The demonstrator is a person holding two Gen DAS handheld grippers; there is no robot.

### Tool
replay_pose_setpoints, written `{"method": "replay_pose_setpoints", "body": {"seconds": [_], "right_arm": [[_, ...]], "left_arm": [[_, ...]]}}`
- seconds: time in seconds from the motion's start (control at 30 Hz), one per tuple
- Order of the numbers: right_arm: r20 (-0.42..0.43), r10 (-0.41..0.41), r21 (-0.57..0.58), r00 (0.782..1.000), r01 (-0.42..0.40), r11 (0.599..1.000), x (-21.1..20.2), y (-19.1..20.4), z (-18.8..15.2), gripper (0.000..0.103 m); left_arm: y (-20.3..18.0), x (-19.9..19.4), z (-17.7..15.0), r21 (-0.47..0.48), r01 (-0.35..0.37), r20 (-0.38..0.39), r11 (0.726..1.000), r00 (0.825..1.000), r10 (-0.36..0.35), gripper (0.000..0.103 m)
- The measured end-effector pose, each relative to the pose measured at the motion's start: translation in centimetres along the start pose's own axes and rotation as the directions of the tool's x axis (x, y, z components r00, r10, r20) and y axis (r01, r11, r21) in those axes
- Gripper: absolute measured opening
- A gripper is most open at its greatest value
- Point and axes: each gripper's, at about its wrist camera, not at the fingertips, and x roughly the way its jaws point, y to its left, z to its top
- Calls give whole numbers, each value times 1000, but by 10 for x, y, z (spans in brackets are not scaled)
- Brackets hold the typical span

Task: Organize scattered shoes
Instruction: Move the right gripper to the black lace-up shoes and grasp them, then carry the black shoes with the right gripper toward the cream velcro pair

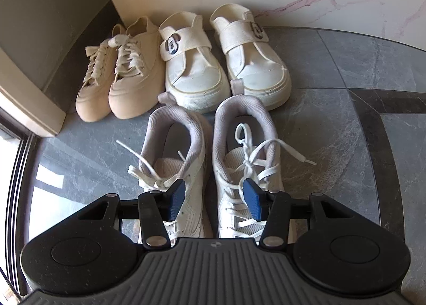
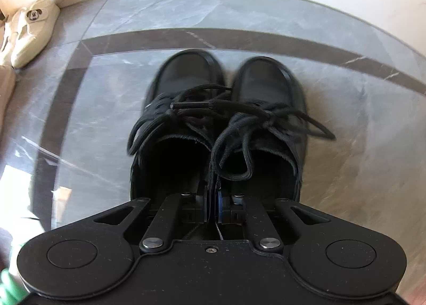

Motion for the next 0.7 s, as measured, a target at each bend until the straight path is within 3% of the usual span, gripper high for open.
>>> {"method": "replay_pose_setpoints", "body": {"seconds": [0.23, 0.37, 0.43, 0.5, 0.57, 0.7], "right_arm": [[-77, 109, 199, 991, -91, 976, 2, 20, 7, 10], [-82, 90, 190, 993, -73, 979, 0, 25, 8, 12], [-87, 98, 186, 991, -81, 979, -1, 24, 9, 17], [-81, 121, 165, 989, -106, 981, -7, 23, 10, 28], [-77, 136, 137, 988, -124, 983, -15, 22, 13, 30], [-78, 167, -33, 983, -170, 985, -40, 18, 21, 32]], "left_arm": [[4, 5, -2, -11, 14, -14, 1000, 1000, -14, 46], [4, 7, -4, -6, 19, -16, 1000, 1000, -19, 46], [4, 8, -5, -1, 22, -14, 1000, 1000, -22, 46], [5, 8, -6, 6, 26, -10, 1000, 1000, -26, 46], [6, 8, -7, 11, 30, -6, 999, 1000, -30, 46], [12, 3, -12, 14, 40, 16, 999, 999, -40, 46]]}}
